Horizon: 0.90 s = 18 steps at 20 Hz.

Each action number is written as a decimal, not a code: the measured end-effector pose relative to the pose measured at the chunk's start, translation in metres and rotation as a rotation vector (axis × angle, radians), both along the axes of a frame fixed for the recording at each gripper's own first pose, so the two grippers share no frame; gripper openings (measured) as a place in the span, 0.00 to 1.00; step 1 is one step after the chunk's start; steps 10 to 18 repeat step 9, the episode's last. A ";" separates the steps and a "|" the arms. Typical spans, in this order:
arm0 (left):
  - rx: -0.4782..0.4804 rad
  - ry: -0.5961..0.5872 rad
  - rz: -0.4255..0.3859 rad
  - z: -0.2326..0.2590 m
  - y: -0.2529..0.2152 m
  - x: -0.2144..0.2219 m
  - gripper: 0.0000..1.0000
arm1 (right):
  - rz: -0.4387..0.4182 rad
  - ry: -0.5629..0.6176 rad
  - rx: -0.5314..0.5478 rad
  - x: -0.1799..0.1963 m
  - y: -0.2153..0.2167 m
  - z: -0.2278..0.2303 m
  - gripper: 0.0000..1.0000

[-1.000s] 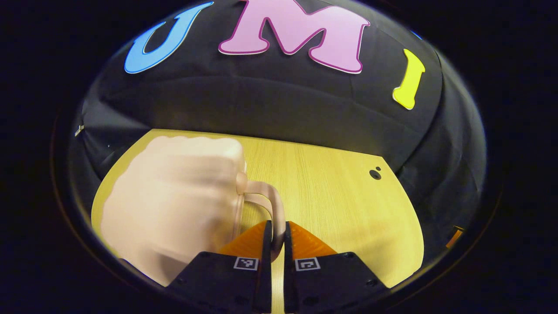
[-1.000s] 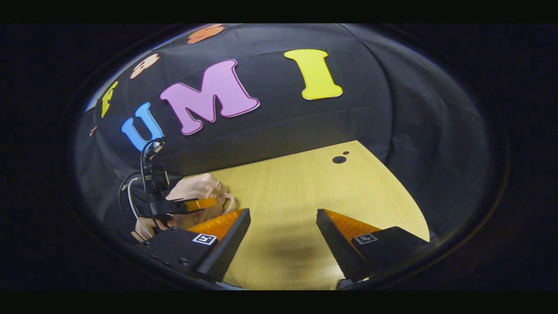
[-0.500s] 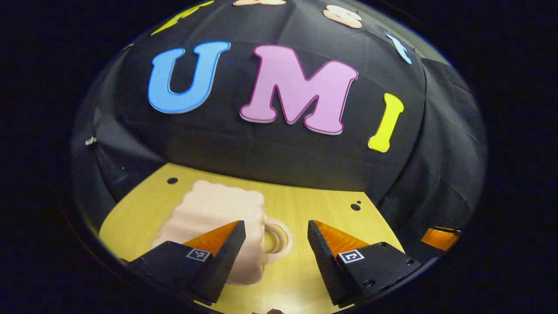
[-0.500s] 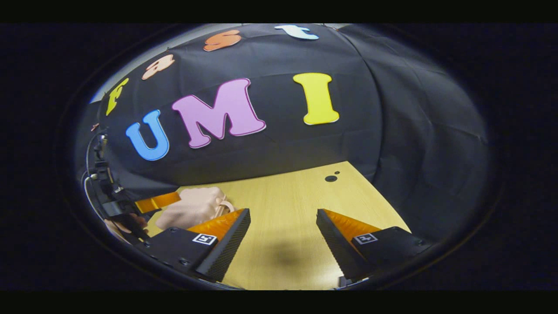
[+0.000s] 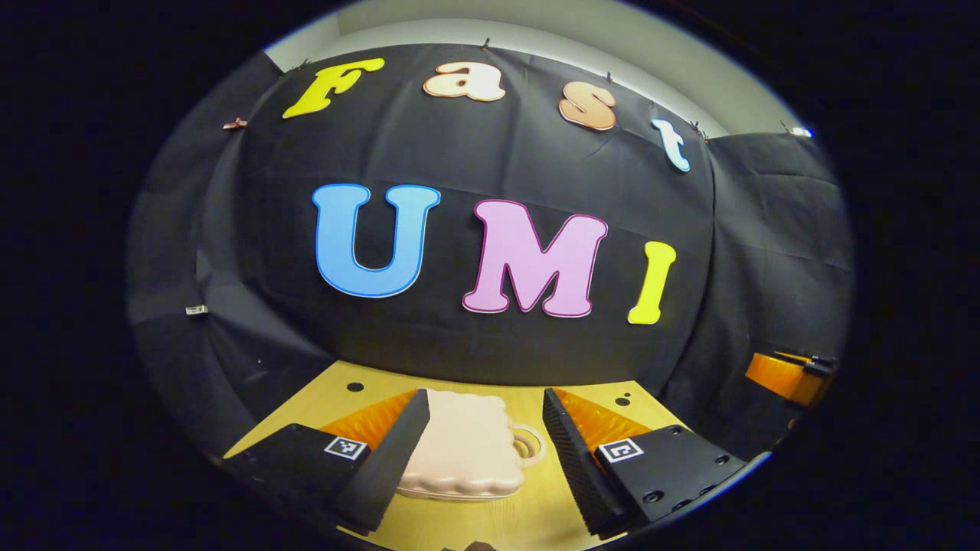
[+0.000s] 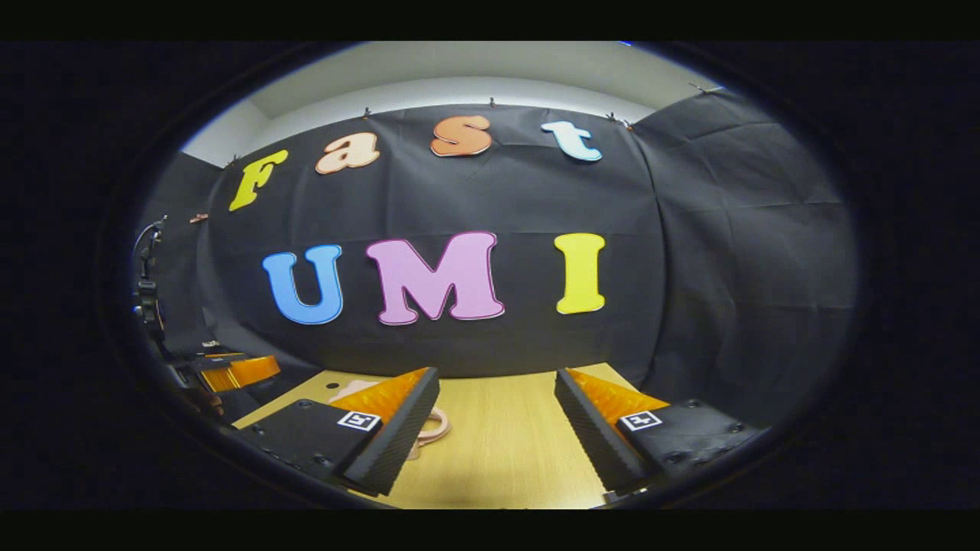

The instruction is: First open the suitcase, pack the skin care products into it, and then close the suitcase.

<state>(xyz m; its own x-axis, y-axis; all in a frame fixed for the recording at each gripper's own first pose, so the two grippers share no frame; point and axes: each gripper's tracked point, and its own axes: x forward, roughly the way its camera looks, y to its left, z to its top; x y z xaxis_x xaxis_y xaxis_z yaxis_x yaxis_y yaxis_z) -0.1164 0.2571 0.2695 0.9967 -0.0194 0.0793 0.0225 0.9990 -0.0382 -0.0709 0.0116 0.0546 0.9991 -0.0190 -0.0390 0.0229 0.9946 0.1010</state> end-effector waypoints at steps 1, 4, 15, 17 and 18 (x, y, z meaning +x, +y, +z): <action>0.021 0.002 0.008 -0.003 0.003 -0.004 0.94 | 0.004 0.002 -0.005 -0.001 0.006 -0.003 0.97; 0.020 0.016 -0.004 -0.007 -0.003 -0.018 0.94 | 0.026 0.029 -0.009 0.005 0.014 -0.012 0.97; 0.021 0.003 0.022 0.000 -0.002 -0.025 0.94 | 0.053 0.013 0.022 0.012 0.013 -0.006 0.97; 0.021 0.003 0.022 0.000 -0.002 -0.025 0.94 | 0.053 0.013 0.022 0.012 0.013 -0.006 0.97; 0.021 0.003 0.022 0.000 -0.002 -0.025 0.94 | 0.053 0.013 0.022 0.012 0.013 -0.006 0.97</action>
